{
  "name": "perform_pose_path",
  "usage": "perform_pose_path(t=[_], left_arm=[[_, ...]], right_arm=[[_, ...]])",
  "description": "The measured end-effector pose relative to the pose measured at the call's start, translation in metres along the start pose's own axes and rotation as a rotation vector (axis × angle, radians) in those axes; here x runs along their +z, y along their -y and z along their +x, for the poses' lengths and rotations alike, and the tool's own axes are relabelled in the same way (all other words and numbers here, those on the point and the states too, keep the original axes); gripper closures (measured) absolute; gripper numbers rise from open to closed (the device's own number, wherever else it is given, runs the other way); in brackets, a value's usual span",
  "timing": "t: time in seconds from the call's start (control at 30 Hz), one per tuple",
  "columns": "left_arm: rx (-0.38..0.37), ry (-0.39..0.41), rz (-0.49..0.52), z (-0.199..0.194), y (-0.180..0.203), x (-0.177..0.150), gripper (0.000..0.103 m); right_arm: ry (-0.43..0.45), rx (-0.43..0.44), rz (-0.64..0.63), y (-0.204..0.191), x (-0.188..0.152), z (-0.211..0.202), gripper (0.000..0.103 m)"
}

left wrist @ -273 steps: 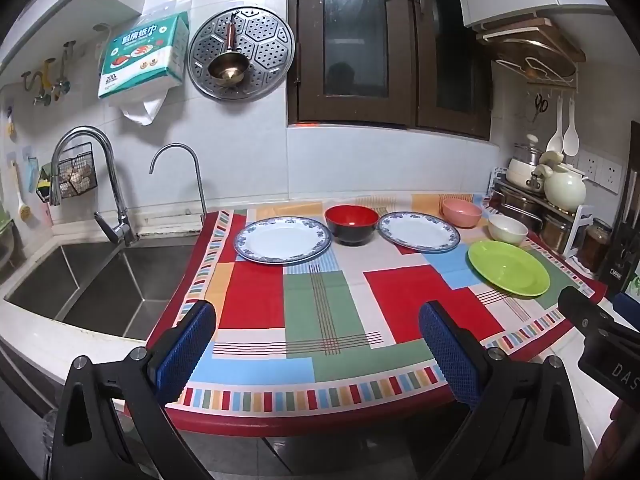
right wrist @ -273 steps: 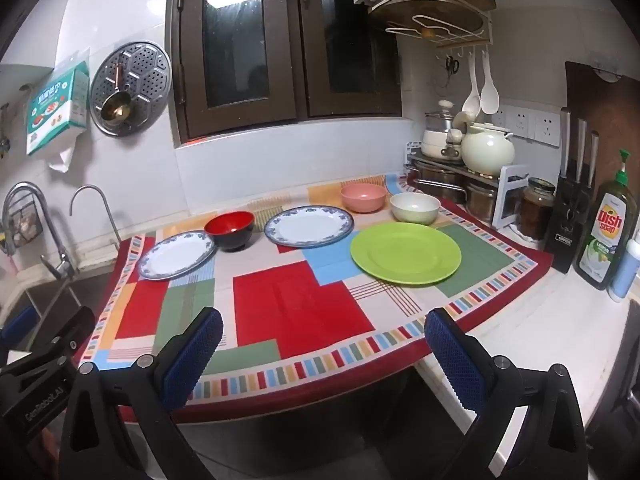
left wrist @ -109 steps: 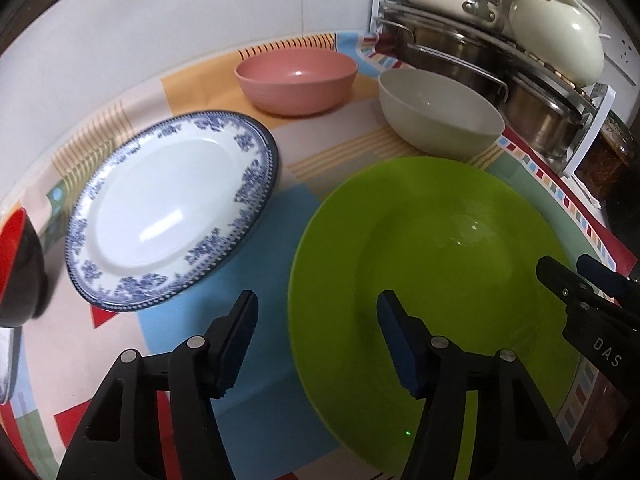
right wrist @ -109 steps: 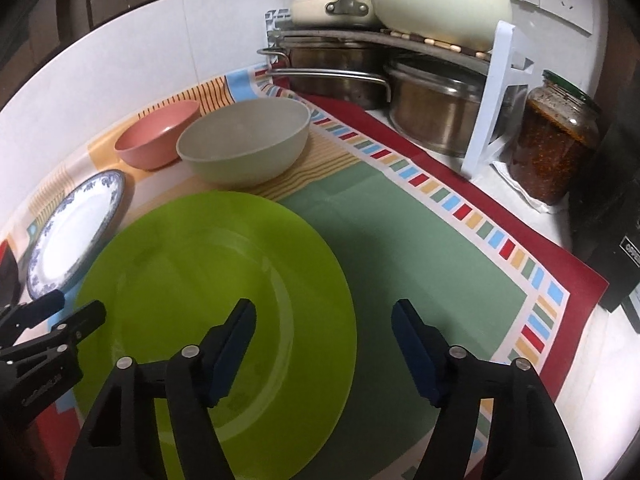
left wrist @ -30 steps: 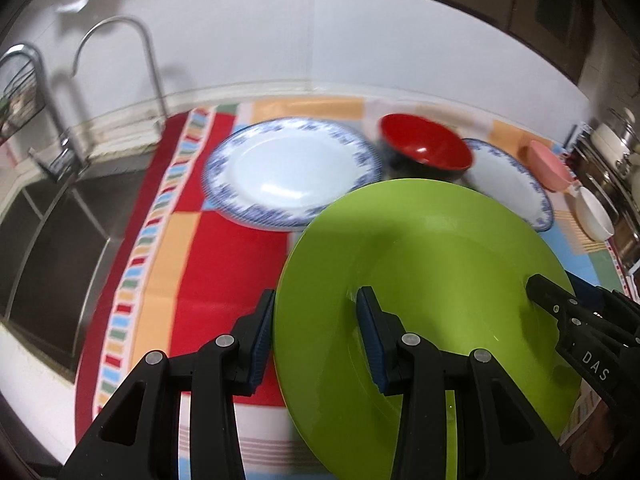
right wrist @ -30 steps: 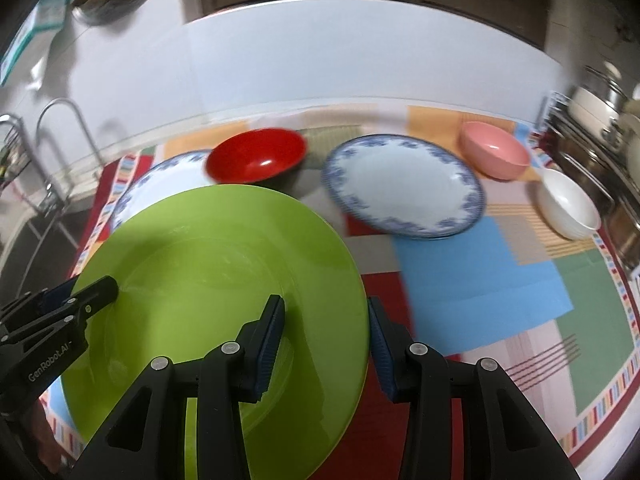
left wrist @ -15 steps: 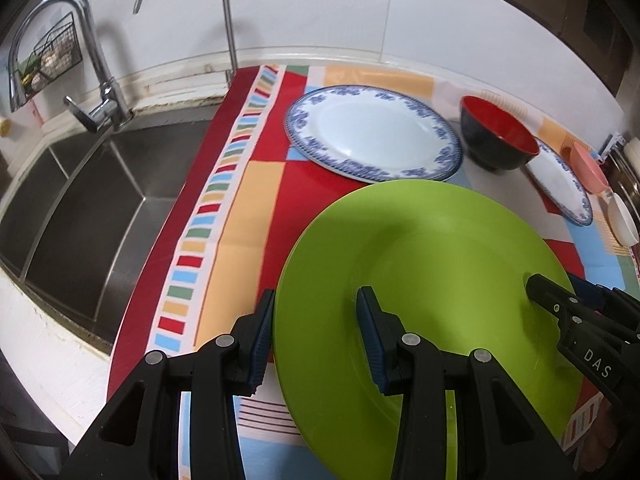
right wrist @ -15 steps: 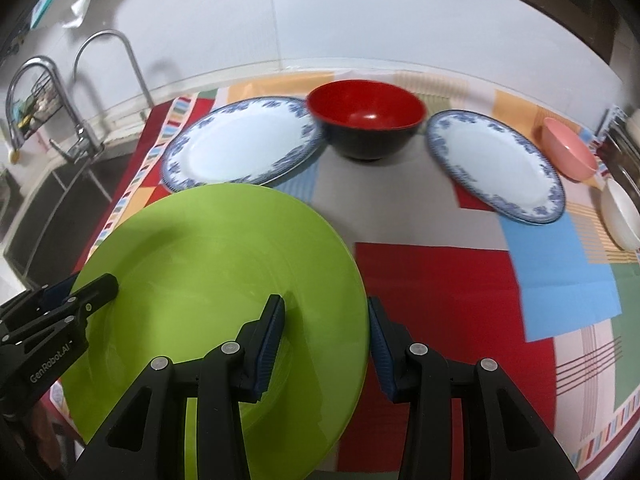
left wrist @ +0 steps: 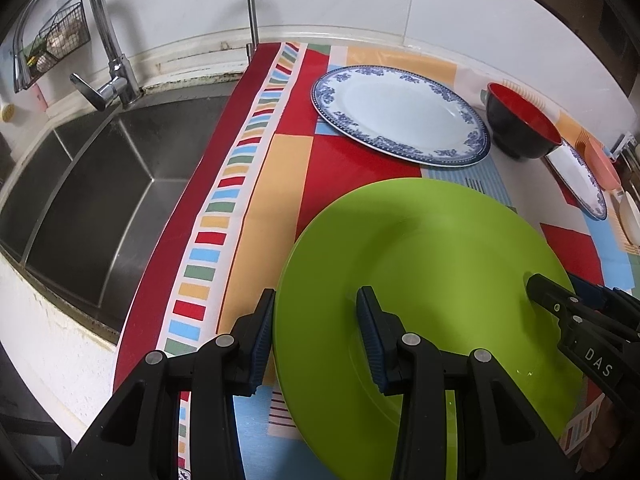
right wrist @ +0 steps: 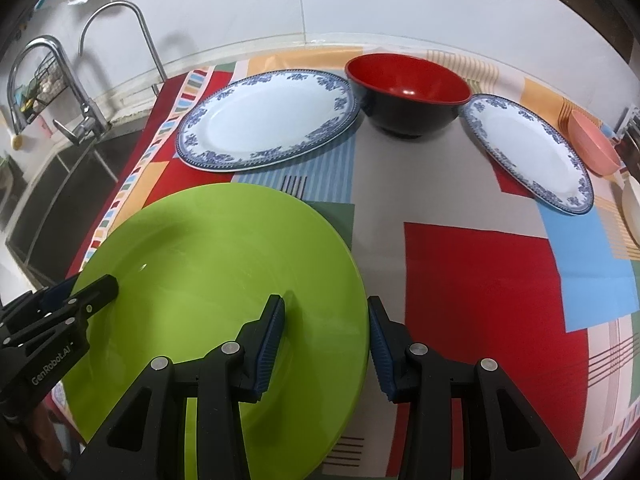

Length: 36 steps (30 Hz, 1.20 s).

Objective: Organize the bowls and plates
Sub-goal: 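Lift the green plate with both grippers and carry it toward the sink, then lower the green plate, open both grippers and move to the blue-rimmed plate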

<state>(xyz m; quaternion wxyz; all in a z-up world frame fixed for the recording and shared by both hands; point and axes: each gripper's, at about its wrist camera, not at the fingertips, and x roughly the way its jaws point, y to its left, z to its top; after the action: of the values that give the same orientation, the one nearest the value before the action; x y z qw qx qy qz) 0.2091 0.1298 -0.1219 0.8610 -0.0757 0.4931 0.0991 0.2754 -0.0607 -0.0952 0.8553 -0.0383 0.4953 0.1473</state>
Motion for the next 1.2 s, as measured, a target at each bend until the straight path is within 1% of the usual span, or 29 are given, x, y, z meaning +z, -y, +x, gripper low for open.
perform_pose_path(t=[0.3,0.53,0.73,0.8,0.87,0.93,1.0,1.2], left_arm=[[-0.001,-0.04,-0.002,0.009,0.0,-0.004,0.062],[-0.006,-0.046,0.003,0.011,0.0,-0.005,0.062],[-0.013,-0.05,0.021,0.011,0.002,-0.003,0.056],[-0.015,-0.039,0.027,0.009,0.003,-0.002,0.054],[-0.007,-0.015,0.037,0.003,0.004,0.001,0.049],[-0.006,0.01,0.045,-0.003,0.006,0.004,0.048],[-0.009,0.028,0.053,-0.008,0.008,0.008,0.047],[-0.018,0.085,0.071,-0.02,0.012,0.02,0.044]], right_arm=[[-0.039,0.003,-0.004,-0.001,-0.004,0.009,0.061],[-0.051,0.001,-0.006,-0.001,-0.004,0.011,0.06],[-0.056,0.004,-0.006,-0.001,-0.004,0.011,0.06],[-0.054,-0.004,-0.01,-0.002,-0.003,0.01,0.06],[-0.038,-0.011,-0.012,-0.002,-0.002,0.007,0.06],[-0.018,-0.019,-0.015,-0.002,0.0,0.001,0.059],[0.004,-0.028,-0.014,-0.001,0.002,-0.005,0.055],[0.058,-0.01,0.005,0.004,0.011,-0.019,0.054]])
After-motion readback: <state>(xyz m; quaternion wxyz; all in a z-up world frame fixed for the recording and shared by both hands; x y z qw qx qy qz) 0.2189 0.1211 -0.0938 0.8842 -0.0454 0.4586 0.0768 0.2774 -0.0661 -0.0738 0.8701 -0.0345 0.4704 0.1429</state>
